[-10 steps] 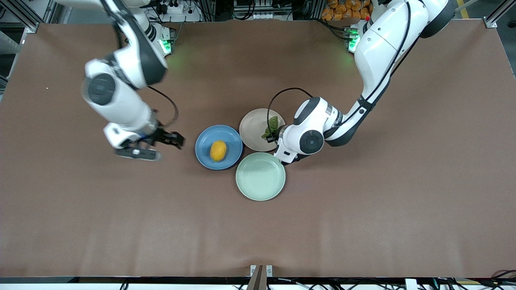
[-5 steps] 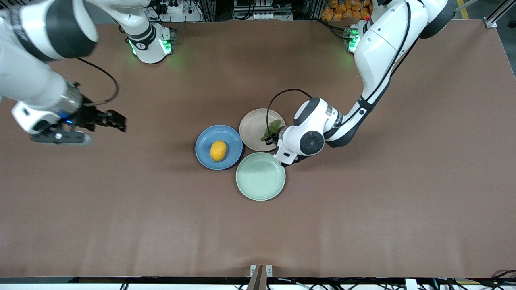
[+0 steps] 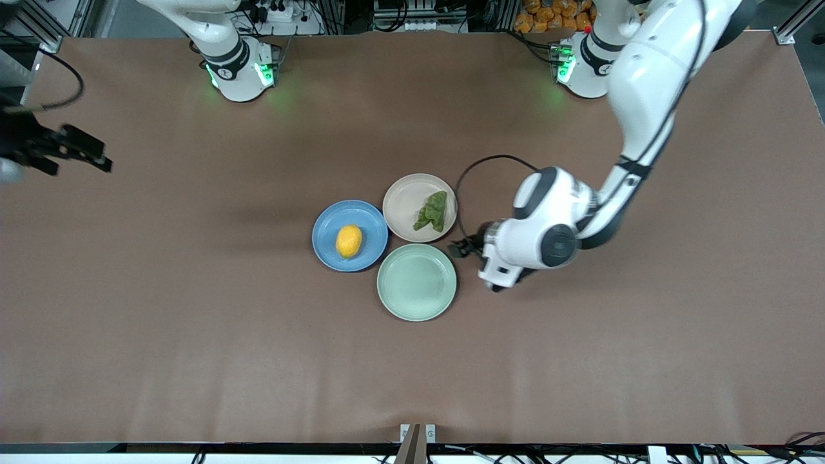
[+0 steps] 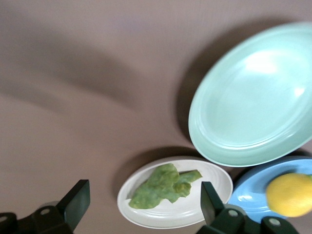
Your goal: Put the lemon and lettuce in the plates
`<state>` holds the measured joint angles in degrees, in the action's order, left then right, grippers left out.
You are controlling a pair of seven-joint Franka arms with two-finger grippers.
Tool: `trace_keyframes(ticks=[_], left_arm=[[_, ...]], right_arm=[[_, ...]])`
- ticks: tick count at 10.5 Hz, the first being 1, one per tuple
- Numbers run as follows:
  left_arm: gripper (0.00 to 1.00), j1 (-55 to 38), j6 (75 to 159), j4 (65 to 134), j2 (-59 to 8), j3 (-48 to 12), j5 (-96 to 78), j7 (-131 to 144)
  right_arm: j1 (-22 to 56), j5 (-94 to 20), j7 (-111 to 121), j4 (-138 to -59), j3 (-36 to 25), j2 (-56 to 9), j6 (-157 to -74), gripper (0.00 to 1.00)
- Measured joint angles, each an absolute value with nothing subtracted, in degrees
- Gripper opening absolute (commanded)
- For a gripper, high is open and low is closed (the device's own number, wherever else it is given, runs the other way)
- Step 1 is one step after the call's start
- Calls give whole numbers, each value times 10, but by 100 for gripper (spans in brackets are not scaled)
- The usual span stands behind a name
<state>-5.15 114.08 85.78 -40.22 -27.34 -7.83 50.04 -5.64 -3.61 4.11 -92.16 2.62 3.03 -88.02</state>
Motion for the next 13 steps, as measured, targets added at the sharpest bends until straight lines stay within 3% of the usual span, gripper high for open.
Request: trace_keyframes(ticks=[8,13], left_arm=[[100,155,1027,855,-279,-269,41,204],[100,169,991,855,-147,-272,41,199]], right_arm=[[-69,0,6,-892,63,32,-859,100],[-65,21,-1,-890,71,31,-856,100]])
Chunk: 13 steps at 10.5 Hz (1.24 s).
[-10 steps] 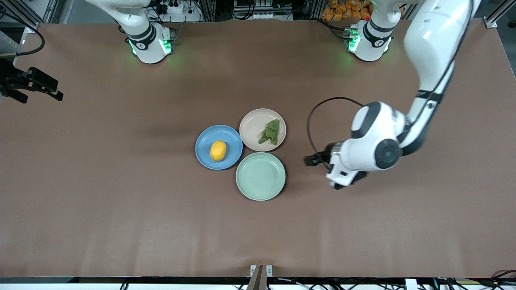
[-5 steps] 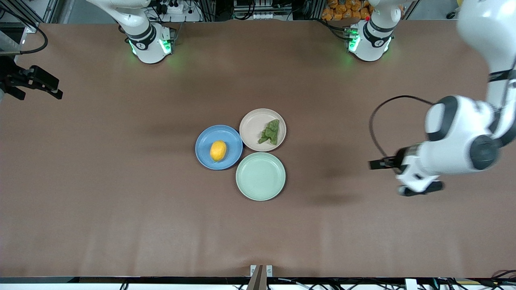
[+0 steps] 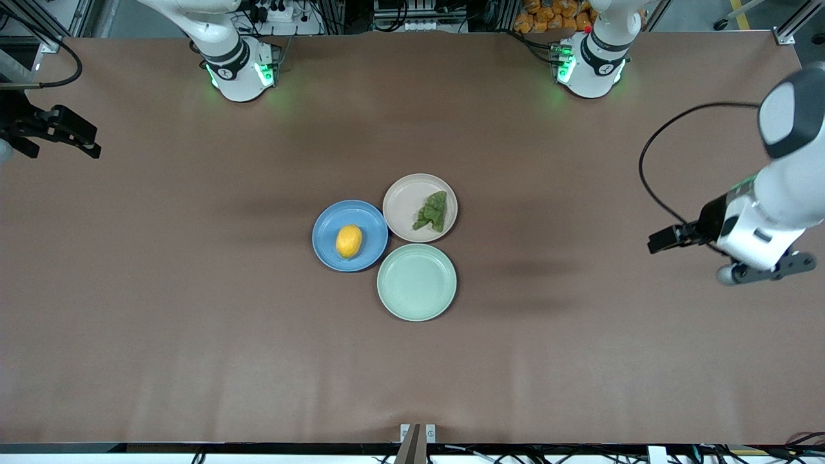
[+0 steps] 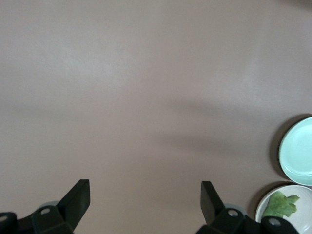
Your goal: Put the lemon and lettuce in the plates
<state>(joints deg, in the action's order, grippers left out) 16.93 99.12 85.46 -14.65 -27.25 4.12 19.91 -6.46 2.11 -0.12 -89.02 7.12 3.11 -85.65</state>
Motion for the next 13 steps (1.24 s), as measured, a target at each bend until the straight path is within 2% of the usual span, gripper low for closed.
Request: trace_keyframes(ticks=[1,4,8,10,13], left_arm=[[100,159,976,853,-130,-267,41,199],[100,76,930,840,-97,-184,41,199],[100,59,886,820,-49,-138,41,199],[100,27,878,821,-46,-101,35,199],[100,20,882,823,-53,-90,23,199]], right_arm=[[-58,21,-1,-890,67,31,-856,100],[-28,21,1,-888,44,32,-855,100],[3,21,16,-882,29,40,-852,100],[3,12,24,-882,28,40,-852,100],[5,-10,27,-882,27,40,-852,100]])
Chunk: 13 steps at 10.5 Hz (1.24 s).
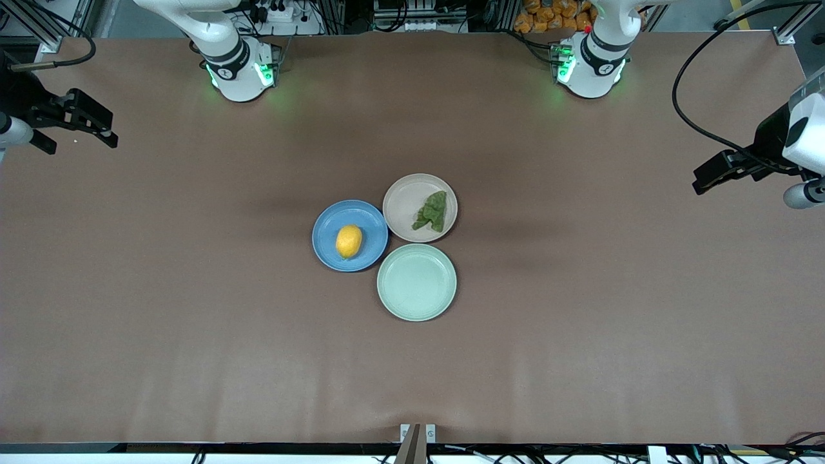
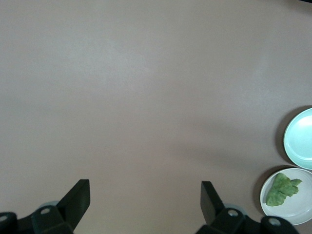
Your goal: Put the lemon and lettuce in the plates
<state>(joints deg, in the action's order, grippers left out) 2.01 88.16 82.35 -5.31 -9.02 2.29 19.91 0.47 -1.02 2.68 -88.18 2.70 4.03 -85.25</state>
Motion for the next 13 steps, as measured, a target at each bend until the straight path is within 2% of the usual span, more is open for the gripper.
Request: trace_keyframes(ticks=[5,8,13], left_arm=[[100,17,923,824,-61,-83,-1,199],[100,-18,932,824,-62,-18,-1,196],[100,-21,933,823,-61,-8,-1,191]], right_arm=[[14,-10,27,-882,4,40,-871,100],[14,-10,27,-882,-8,40,-874,100],[15,-10,27,-888,-9,40,-872,100]])
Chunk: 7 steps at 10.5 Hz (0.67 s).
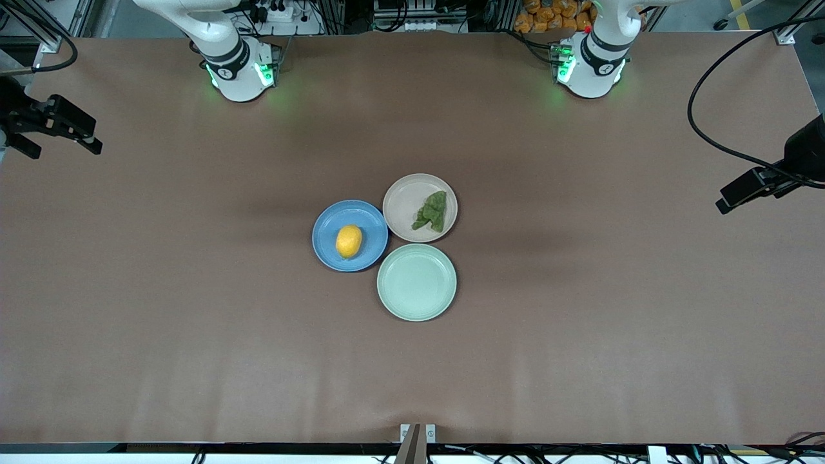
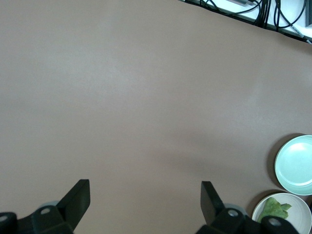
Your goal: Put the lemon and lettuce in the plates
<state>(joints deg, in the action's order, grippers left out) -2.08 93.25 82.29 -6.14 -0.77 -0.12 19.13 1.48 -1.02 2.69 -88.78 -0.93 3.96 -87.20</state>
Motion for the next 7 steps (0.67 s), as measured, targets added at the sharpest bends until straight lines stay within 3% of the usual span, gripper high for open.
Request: trace_keyframes(ticks=[7], left_arm=[[100,-21,933,823,-62,-6,-1,187]], right_arm=[[7,-10,30,-902,-16,37,-832,100]])
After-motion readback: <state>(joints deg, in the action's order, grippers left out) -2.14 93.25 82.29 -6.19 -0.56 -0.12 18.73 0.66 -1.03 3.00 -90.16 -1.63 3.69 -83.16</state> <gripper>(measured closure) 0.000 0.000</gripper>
